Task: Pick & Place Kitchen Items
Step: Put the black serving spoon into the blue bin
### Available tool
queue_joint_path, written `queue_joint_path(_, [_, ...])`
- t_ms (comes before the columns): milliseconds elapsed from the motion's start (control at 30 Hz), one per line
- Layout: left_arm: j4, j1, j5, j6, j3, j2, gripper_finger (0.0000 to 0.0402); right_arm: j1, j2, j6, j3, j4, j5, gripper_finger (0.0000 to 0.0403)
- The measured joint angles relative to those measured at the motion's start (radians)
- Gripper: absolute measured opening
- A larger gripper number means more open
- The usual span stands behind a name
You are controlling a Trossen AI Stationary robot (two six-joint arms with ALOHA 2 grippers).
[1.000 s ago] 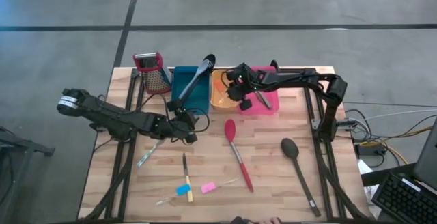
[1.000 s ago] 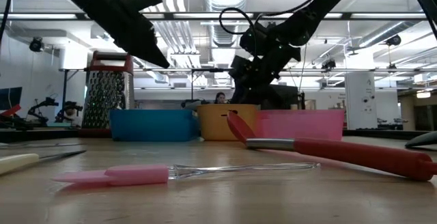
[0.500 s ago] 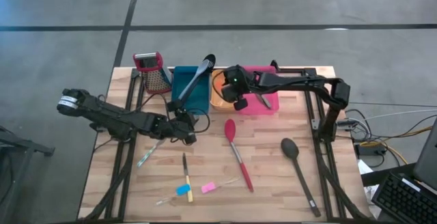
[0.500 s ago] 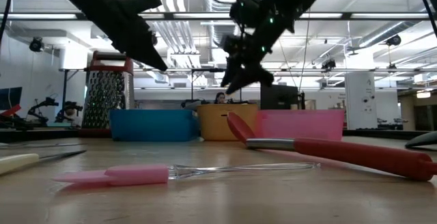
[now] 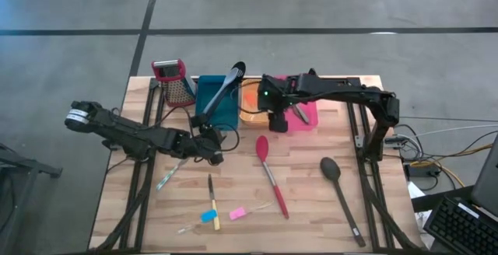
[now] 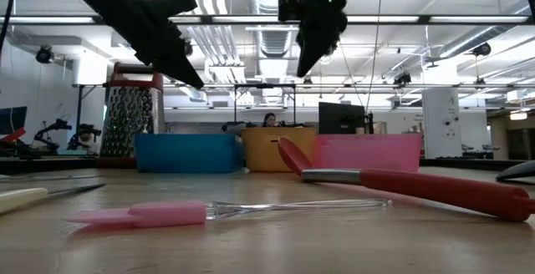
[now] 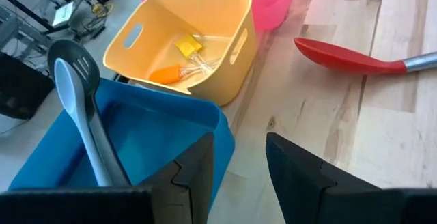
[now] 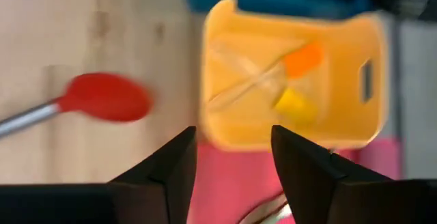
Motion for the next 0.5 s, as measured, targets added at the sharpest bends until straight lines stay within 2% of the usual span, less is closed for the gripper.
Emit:
queue_joint_path(233, [-0.011, 0.000, 0.007, -0.011, 0.000, 0.000, 0.0138, 0.113, 0.000, 0.300, 0.044, -0.220, -0.006, 0.0140])
queue_joint_path(500, [-0.012, 0.000, 0.015, -0.015, 0.000, 0.000, 0.0138, 0.299, 0.000, 0.493, 0.043, -0.371, -0.005, 0.0090])
